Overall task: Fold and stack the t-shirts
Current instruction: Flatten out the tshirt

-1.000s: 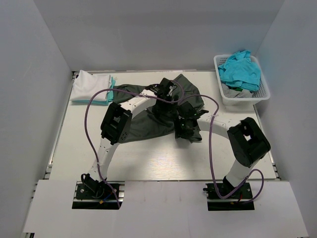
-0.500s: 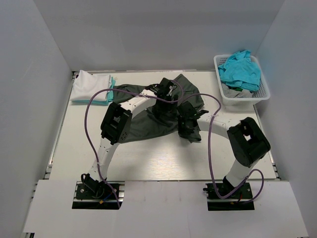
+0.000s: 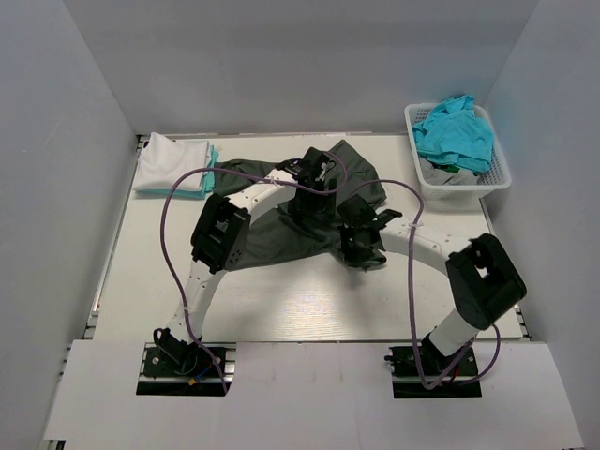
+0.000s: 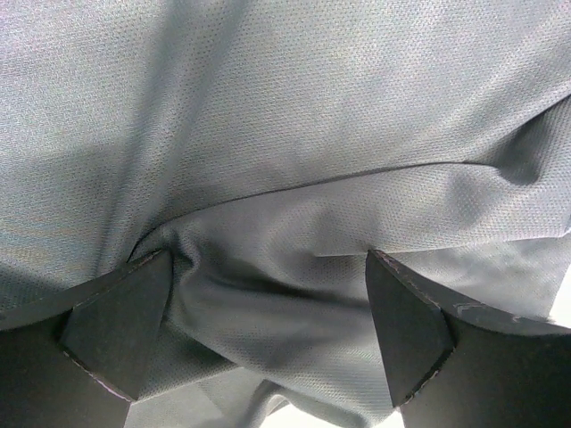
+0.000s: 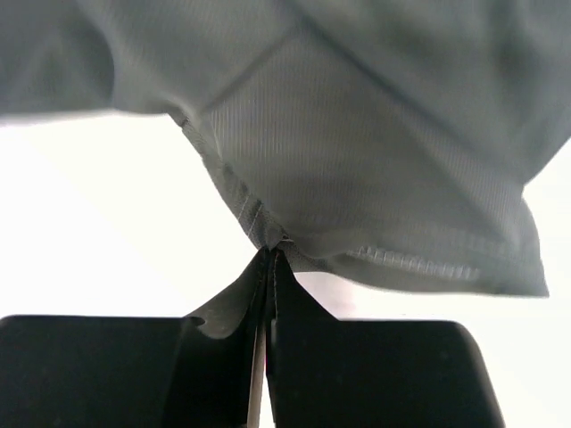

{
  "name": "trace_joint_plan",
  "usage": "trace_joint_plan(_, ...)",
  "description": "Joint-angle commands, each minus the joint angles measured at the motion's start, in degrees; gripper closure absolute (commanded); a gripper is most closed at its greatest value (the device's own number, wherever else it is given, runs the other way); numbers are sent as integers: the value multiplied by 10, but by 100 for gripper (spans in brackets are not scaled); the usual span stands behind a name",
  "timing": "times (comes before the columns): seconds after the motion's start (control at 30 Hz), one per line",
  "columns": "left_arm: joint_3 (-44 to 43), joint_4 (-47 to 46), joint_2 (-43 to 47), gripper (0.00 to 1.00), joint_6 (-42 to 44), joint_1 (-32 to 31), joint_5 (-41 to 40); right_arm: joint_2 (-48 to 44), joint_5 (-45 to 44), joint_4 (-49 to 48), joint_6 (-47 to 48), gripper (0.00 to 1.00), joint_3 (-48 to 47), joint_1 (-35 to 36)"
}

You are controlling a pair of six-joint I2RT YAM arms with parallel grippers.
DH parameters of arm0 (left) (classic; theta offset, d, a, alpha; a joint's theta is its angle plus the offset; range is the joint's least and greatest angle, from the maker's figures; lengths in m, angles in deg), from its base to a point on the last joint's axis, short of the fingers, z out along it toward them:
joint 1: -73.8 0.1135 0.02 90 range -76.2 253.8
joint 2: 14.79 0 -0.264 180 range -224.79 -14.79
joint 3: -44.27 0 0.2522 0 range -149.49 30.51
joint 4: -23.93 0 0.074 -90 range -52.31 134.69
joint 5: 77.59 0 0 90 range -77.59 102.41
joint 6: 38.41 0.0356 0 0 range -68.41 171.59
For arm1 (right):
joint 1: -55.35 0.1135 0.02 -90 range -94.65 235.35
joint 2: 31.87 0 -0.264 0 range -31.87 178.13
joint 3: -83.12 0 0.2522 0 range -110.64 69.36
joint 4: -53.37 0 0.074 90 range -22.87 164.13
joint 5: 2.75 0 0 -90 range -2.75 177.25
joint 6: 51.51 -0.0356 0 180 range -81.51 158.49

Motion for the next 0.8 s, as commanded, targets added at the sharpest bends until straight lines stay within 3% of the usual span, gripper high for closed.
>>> trace_joint_plan(0.0,6,13,-40,0,-3,2,-21,-41,18,52,15,100,26,14)
trace_joint_plan(0.43,-10,36,-63,0,-14,2,-32,-111,86,92,-20,100,115,59)
trace_joint_plan(0.53,-10,36,-63,0,-14,2,-27,-126,121,93,-16,80,121,65)
trace_joint_plan(0.63,13,23,-45,0,-9,2,-14,-149,107,98,-16,74,102,62)
trace_joint_plan(0.77,31,5,-16,0,4,2,1,-163,35,115,-20,58,25,54)
